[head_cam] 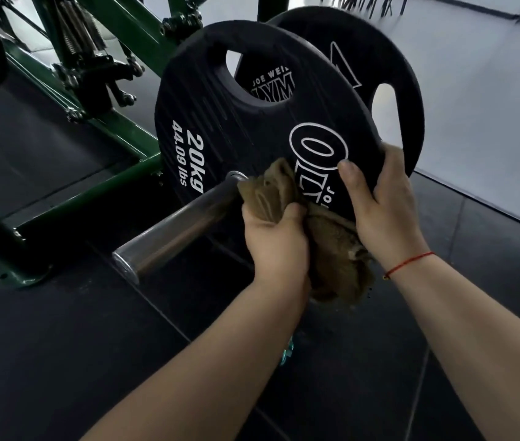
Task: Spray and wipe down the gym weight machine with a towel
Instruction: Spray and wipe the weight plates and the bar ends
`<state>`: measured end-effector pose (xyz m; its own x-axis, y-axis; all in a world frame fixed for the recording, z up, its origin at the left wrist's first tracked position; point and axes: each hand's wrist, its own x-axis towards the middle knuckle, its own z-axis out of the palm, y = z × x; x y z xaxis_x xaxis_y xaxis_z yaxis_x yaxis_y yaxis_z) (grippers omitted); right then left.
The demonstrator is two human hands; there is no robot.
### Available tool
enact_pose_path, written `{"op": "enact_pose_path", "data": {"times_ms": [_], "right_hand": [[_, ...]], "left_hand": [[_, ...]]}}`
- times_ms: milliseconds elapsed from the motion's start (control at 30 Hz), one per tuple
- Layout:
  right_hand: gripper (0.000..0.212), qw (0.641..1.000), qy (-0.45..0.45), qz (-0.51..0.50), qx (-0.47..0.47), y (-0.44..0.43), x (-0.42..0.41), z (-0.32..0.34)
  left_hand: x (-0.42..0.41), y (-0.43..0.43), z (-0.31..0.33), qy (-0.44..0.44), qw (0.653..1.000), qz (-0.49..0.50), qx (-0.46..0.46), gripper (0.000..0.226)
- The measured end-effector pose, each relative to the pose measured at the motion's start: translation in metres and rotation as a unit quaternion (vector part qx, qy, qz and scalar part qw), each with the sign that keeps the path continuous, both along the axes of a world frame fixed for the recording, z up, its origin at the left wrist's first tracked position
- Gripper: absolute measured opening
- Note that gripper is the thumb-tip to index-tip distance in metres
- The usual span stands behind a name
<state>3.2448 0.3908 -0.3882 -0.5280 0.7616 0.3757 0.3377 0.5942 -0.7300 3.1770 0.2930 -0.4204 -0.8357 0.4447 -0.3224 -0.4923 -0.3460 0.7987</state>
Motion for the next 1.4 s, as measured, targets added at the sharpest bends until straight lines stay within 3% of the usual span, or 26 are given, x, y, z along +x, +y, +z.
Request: {"op": "enact_pose_path", "data": {"times_ms": [67, 167, 300, 367, 500, 633, 767, 867, 1033, 1167, 1267, 1400], "right_hand": [[0.049, 1.0, -0.002, 0.007, -0.001, 0.001, 0.0, 0.0], [0.048, 1.0, -0.003, 0.011, -0.005, 0.002, 0.002, -0.001], [0.048, 1.0, -0.004, 0.012, -0.011, 0.001, 0.002, 0.0], [0.048, 1.0, -0.004, 0.013, -0.012, -0.001, 0.002, 0.0], [0.045, 0.999, -0.012, 0.024, -0.024, -0.004, 0.004, 0.005], [0.016, 0.99, 0.039, 0.069, -0.118, 0.0, 0.008, 0.01], [0.055, 0.935, 0.166, 0.121, -0.288, 0.003, 0.011, 0.015], [0.067, 0.916, 0.17, 0.14, -0.337, 0.003, 0.015, 0.02], [0.066, 0.886, 0.199, 0.145, -0.392, 0.01, 0.016, 0.021], [0.071, 0.885, 0.174, 0.133, -0.41, 0.014, 0.018, 0.019], [0.076, 0.883, 0.157, 0.157, -0.414, 0.013, 0.02, 0.02], [0.071, 0.894, 0.165, 0.188, -0.372, 0.007, 0.019, 0.02]], "left_hand": [[-0.009, -0.002, 0.012, 0.117, 0.993, 0.013, -0.016, 0.04], [-0.031, -0.002, 0.006, 0.281, 0.952, 0.052, -0.112, 0.039], [-0.034, -0.004, -0.015, 0.427, 0.872, 0.085, -0.224, 0.047], [-0.031, -0.005, -0.026, 0.454, 0.853, 0.079, -0.245, 0.052], [-0.034, -0.013, -0.036, 0.471, 0.844, 0.028, -0.255, 0.055], [-0.03, -0.015, -0.002, 0.452, 0.873, 0.06, -0.172, 0.05], [-0.022, 0.002, 0.055, 0.467, 0.872, 0.097, -0.107, 0.051], [-0.008, 0.01, 0.063, 0.466, 0.869, 0.087, -0.14, 0.057], [0.015, 0.01, 0.037, 0.532, 0.83, 0.054, -0.158, 0.051], [0.025, -0.011, -0.003, 0.602, 0.783, -0.06, -0.143, 0.047], [0.027, -0.017, -0.005, 0.531, 0.84, -0.028, -0.104, 0.037], [0.001, -0.007, 0.034, 0.424, 0.895, 0.105, -0.088, 0.045]]}}
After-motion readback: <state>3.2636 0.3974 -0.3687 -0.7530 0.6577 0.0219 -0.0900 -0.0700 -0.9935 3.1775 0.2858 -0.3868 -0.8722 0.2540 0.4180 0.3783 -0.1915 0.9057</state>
